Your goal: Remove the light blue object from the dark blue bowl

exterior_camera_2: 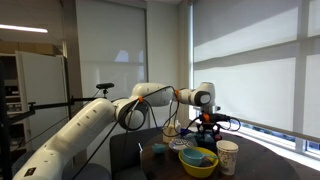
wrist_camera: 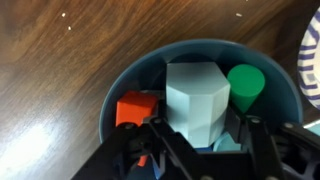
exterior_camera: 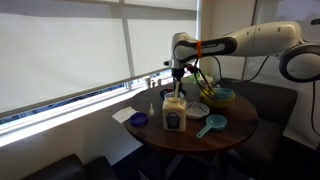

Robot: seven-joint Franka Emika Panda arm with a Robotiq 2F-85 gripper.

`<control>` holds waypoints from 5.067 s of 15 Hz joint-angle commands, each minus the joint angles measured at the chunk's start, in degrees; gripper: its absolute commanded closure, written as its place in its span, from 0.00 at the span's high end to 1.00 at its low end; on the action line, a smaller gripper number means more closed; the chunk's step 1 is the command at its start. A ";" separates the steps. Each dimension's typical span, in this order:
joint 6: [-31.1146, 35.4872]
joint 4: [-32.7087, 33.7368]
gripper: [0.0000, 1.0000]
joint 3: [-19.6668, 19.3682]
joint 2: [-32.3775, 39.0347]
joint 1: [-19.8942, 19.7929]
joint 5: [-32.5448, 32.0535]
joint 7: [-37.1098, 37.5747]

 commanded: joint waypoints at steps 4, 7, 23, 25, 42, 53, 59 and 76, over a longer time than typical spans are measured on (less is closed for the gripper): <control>8.85 -4.22 0.32 -0.67 -5.75 -0.31 -0.23 2.27; 13.26 -6.67 0.32 -1.56 -8.17 -0.76 -0.16 5.55; 31.53 -32.89 0.57 -8.61 -21.50 -6.29 -0.93 32.56; 31.43 -32.82 0.32 -8.41 -21.38 -6.49 -0.88 32.35; 30.95 -47.33 0.32 -13.87 -30.40 -7.81 4.67 61.11; 32.56 -42.24 0.32 -16.85 -25.25 -8.37 2.39 68.79; 31.12 -41.51 0.32 -19.23 -24.33 -8.99 3.78 75.42; 45.26 -54.49 1.00 -21.38 -35.64 -7.65 0.08 83.65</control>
